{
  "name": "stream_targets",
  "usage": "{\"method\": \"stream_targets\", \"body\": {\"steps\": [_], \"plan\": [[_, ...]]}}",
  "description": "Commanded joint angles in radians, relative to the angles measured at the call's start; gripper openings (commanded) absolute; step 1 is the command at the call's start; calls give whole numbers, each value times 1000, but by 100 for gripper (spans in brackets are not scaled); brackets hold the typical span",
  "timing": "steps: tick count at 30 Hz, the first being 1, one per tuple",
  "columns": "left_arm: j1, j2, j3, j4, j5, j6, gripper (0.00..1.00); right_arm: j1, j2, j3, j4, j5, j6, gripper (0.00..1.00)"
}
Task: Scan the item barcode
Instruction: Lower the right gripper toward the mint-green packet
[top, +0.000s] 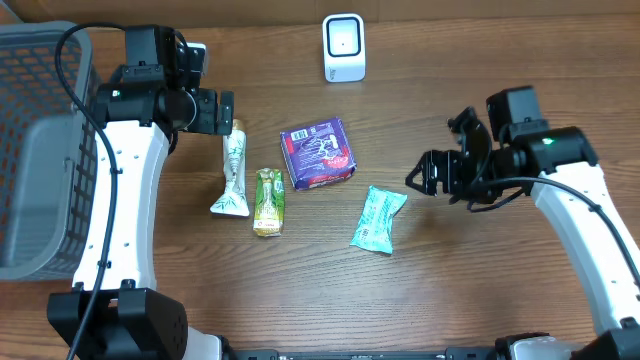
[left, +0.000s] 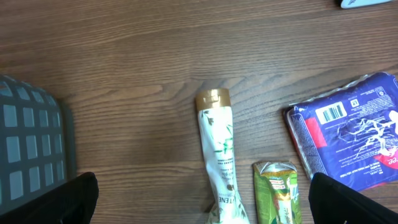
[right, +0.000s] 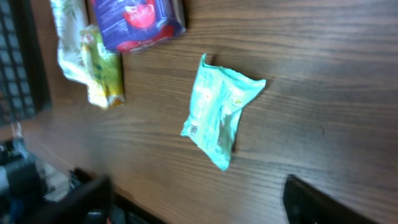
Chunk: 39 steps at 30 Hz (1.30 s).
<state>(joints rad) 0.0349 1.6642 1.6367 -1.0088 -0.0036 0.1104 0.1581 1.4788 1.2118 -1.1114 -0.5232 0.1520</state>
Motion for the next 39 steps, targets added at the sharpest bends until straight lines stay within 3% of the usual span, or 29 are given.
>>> {"method": "stream_targets", "body": {"steps": [1, 5, 20, 27, 29, 39], "plan": [[4, -22, 7, 0, 1, -25, 100, 4, 3, -85, 57, -43, 13, 79], [4, -22, 7, -5, 1, -25, 100, 3, -4, -155, 108, -80, 30, 69], [4, -23, 7, -5, 1, -25, 100, -10, -364, -166, -6, 51, 140, 70], [4, -23, 7, -5, 0, -25, 100, -10, -366, -236, 34, 52, 161, 73], [4, -23, 7, -4, 1, -25, 100, -10, -362, -285, 58, 59, 167, 79], [4, -23, 7, -5, 1, -25, 100, -10, -276, -400, 167, 58, 216, 81]]}}
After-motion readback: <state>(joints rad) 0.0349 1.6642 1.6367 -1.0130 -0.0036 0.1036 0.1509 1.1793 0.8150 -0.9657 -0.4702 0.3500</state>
